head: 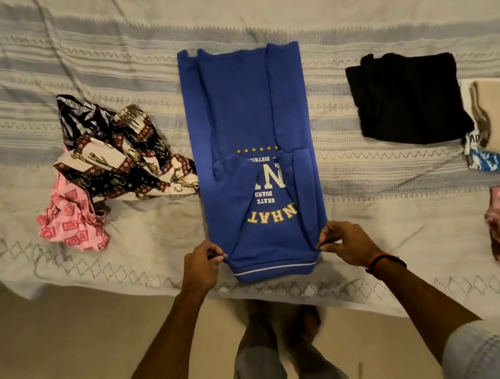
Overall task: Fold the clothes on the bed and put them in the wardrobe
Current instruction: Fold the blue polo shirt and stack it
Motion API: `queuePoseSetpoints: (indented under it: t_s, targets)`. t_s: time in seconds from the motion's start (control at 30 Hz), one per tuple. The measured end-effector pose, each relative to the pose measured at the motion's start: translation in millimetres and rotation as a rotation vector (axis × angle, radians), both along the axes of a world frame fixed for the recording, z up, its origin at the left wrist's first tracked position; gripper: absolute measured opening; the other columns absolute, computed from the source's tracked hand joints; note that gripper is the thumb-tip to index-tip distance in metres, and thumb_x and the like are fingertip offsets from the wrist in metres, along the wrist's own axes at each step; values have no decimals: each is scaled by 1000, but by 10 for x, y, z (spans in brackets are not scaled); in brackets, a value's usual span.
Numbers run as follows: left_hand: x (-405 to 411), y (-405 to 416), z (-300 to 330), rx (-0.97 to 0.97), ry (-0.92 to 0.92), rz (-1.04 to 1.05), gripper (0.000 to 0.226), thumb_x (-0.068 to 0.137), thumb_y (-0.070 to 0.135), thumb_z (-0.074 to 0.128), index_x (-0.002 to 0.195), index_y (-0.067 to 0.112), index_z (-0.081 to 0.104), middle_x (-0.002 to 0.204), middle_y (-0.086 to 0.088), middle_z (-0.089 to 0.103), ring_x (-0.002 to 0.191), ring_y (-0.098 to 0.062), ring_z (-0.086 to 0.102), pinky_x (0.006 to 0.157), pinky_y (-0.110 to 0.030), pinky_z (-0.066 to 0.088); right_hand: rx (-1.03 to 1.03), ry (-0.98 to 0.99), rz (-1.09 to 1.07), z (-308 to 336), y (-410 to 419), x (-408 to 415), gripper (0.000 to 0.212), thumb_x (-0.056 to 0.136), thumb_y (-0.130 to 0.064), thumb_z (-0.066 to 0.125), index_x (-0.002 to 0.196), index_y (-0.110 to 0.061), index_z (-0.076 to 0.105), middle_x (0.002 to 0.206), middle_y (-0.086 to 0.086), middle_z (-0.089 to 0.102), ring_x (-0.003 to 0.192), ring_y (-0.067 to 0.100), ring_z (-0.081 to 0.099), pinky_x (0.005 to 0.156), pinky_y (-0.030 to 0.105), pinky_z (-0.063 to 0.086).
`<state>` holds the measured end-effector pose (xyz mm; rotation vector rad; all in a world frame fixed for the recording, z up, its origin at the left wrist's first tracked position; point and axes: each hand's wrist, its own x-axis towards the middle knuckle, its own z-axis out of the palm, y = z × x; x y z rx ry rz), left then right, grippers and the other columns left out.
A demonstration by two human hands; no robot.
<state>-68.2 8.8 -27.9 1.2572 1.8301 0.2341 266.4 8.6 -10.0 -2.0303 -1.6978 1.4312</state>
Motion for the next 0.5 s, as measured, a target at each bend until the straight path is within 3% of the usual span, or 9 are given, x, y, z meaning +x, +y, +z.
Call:
queuePoseSetpoints:
  t_s: [0.13,0.23,0.43,0.5]
  targets:
    - [62,-127,-153,-21,37,5,10,86,-3,67,88,5,62,93,-11,71,85,-16,62,65,-5,40,5,-16,-43,-146,-162,-4,34,81,4,73,75,-25,57,85,4,73,86,17,71,79,23,53]
    - [107,-220,-219,-55,59,10,10,87,3,68,96,5,66,99,-10,71,95,-23,66,77,-16,40,-18,-29,-115,-229,-269,-33,35,81,7,68,79,-26,56,91,5,73,91,20,70,86,33,55]
    - [260,-265,-85,-121,179,-30,31,80,27,78,107,17,66,108,-2,69,102,-24,65,90,-34,51,-48,-40,-236,-163,-327,-75,24,82,3,70,96,-14,60,100,6,71,93,20,67,89,30,52]
    - [330,-216,-37,-122,150,-23,35,81,28,78,109,13,65,109,-4,69,104,-25,64,91,-34,50,-59,-37,-304,-127,-298,-67,22,84,0,70,101,-11,62,100,5,70,91,17,65,84,20,49]
